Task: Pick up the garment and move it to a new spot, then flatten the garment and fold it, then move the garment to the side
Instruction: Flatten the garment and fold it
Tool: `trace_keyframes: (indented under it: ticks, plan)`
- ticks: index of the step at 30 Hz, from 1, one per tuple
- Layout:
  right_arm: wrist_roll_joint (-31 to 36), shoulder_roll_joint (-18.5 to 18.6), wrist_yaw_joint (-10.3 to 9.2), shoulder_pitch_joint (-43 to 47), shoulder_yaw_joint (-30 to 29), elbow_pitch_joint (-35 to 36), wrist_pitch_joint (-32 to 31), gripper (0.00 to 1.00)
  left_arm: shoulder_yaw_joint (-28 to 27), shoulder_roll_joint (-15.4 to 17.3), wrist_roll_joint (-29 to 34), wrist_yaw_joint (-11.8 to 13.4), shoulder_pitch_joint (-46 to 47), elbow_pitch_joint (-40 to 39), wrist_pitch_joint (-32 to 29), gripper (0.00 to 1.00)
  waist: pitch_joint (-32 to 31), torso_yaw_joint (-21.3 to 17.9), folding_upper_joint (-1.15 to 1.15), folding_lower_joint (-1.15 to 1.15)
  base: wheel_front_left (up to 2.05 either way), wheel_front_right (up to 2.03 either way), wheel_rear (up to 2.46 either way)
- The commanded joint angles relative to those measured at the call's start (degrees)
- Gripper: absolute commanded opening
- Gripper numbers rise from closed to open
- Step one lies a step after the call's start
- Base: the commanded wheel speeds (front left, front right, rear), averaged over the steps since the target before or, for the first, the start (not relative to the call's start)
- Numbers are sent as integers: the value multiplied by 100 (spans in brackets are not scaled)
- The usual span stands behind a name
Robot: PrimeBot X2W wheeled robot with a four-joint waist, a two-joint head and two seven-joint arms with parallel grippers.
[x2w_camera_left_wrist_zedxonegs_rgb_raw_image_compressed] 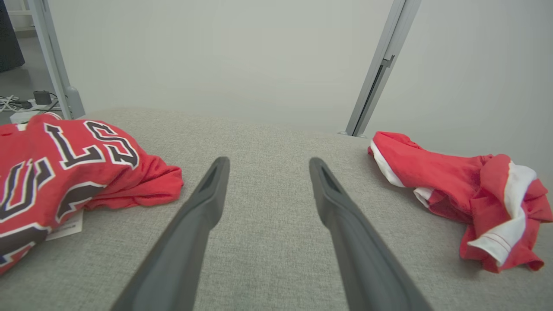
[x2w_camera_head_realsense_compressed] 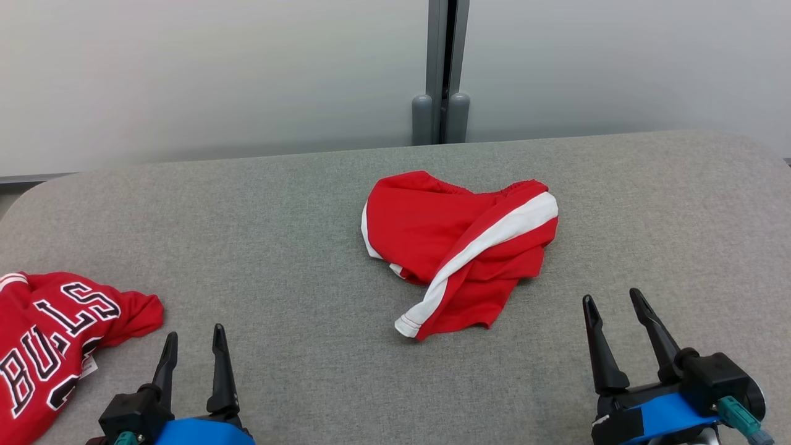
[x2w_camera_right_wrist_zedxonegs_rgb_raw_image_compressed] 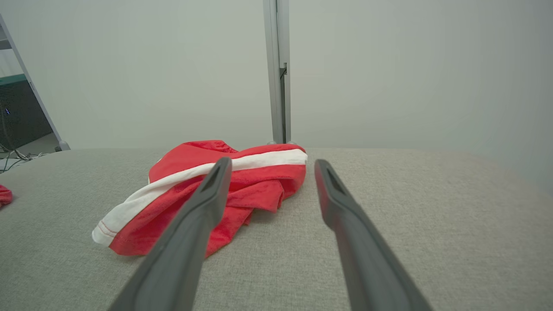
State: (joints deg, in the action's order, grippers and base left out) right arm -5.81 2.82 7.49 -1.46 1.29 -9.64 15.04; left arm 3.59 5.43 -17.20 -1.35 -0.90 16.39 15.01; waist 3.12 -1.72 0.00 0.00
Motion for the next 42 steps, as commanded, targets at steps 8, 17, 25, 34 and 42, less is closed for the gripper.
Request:
trace_keyframes:
  ticks: [8, 17, 25, 34, 42]
  plan:
    - [-31, 12, 1, 23, -37, -22, 22, 100, -98, -81, 143, -123, 27, 70, 26, 100, 24, 1, 0, 0, 0, 0, 0]
    - [20, 12, 1, -125, -62, 4, 22, 100, 98, -140, 310, -286, 173, 187, 25, 100, 132, -36, 0, 0, 0, 0, 0]
    - [103, 12, 1, -409, -89, 59, 22, 100, 1484, -157, 755, -575, 960, 679, -303, 100, 433, -229, 0, 0, 0, 0, 0]
    - [39, 13, 1, -617, -17, 86, 21, 100, 2718, -41, 387, -608, 1918, 1440, -655, 100, 799, -597, 0, 0, 0, 0, 0]
    - [27, 11, 1, -625, -248, 108, 22, 100, 2854, 105, 84, -611, 2243, 1653, -214, 0, 920, -655, 0, 0, 0, 0, 0]
